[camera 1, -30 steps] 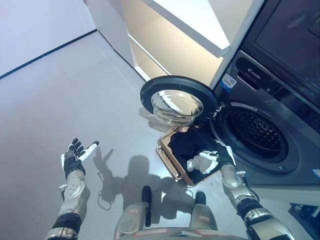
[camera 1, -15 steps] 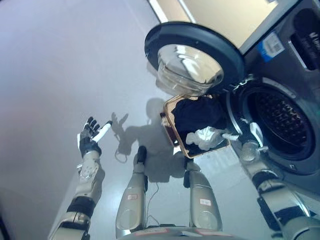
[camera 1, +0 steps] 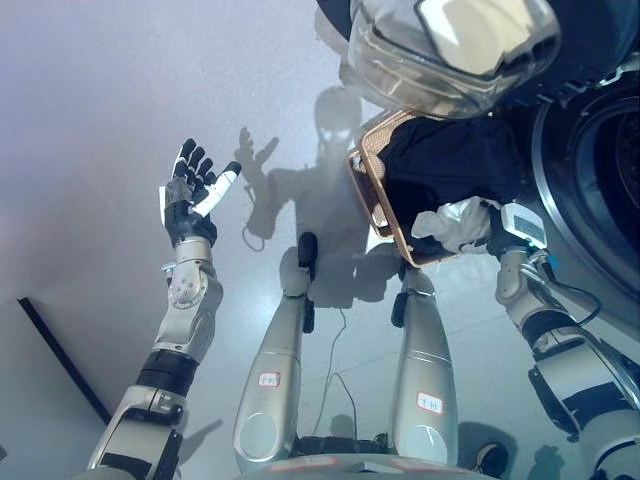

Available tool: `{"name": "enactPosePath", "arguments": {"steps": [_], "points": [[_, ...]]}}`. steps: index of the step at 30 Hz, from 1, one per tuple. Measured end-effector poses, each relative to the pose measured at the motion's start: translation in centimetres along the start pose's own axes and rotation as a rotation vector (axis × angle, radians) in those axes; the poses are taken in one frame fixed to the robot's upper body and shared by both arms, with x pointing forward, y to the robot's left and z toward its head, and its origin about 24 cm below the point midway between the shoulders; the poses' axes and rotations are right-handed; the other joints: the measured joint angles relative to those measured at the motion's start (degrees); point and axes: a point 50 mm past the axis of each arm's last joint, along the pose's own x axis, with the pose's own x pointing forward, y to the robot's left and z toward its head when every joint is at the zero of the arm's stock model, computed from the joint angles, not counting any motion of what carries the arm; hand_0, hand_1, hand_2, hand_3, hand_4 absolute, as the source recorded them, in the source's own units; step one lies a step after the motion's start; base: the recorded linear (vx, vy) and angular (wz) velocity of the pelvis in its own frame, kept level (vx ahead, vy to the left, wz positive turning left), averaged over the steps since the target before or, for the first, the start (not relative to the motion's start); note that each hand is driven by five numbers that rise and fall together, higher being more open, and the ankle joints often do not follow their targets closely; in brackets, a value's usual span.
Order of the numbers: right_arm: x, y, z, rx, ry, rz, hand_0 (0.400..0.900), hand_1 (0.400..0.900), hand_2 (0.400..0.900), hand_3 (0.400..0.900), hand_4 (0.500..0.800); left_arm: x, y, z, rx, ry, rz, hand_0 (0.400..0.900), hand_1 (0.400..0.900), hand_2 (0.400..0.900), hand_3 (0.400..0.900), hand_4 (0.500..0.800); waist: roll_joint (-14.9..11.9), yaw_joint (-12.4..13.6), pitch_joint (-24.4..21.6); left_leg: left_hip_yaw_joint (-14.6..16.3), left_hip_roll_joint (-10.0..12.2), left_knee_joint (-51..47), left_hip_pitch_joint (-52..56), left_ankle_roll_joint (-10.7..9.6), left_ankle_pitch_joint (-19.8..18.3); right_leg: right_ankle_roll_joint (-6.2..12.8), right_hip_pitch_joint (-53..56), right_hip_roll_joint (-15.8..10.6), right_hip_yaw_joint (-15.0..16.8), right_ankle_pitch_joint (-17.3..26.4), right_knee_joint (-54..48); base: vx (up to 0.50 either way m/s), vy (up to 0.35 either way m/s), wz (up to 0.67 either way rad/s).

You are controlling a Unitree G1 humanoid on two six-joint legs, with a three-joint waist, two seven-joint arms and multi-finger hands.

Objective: Put the clothes in the basket into the washing machine.

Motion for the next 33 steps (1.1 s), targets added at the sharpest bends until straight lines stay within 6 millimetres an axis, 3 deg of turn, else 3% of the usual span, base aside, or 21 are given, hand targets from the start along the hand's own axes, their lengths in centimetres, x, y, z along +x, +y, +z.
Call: {"name": "enactPosePath", "arguments": {"steps": [8,17,18,21,28,33], "points": [[1.2,-3.0,-0.1,-0.149,-0.045,-0.07,0.9,0.9,0.9,0.9,0.8,0.1,-0.2,0.6,0.013,-0.026,-0.025,0.9,0.9,0.9,0.9,0.8,0.1,1.1,0.0,0.5,-0.6,3.4,-7.0,0.2,-0.4,0.11,-7.1,-0.2,1.2,-0.3,3.1,0.01,0.0,-0.05],[2.3,-6.4,0.6,-0.177,-0.085,-0.19,0.9,0.9,0.9,0.9,0.8,0.3,-0.9,3.7,0.0,-0.154,-0.085,0.9,0.9,0.9,0.9,0.8,0.0,1.5,0.0,0.6,-0.8,10.7,-17.7,0.5,-2.2,0.43,-16.2,-0.1,2.6,-0.4,6.7,-0.01,-0.001,-0.01],[2.4,-6.7,0.8,-0.175,-0.091,-0.201,0.853,0.853,0.853,0.853,0.772,0.3,-0.9,3.8,0.001,-0.16,-0.085,0.9,0.9,0.9,0.9,0.8,0.0,1.4,0.0,0.6,-0.8,11.1,-18.5,0.5,-2.3,0.43,-17.0,-0.1,2.7,-0.4,6.9,-0.01,-0.004,-0.03],[2.7,-7.7,1.5,-0.172,-0.11,-0.238,0.4,0.4,0.4,0.4,0.5,0.3,-0.9,4.0,-0.002,-0.169,-0.078,0.9,0.9,0.9,0.9,0.8,0.0,1.4,0.0,0.7,-0.8,12.1,-20.9,0.5,-2.6,0.43,-19.3,0.0,2.9,-0.4,7.5,-0.01,0.0,-0.02],[3.3,-9.6,2.7,-0.151,-0.127,-0.312,0.4,0.4,0.4,0.4,0.5,0.4,-0.8,4.3,0.001,-0.179,-0.073,0.9,0.9,0.9,0.9,0.8,0.0,1.5,0.0,1.4,-0.7,12.4,-22.8,0.6,-2.7,0.58,-21.6,0.0,3.7,-0.3,7.9,0.01,0.006,-0.04],[3.3,-9.8,2.8,-0.129,-0.123,-0.325,0.4,0.4,0.4,0.4,0.5,0.4,-0.7,4.6,-0.003,-0.199,-0.07,0.9,0.9,0.9,0.9,0.8,0.0,1.9,0.0,1.5,-0.7,12.3,-23.0,0.6,-2.7,0.48,-22.0,0.0,3.8,-0.4,7.8,0.0,0.0,0.0]]}}
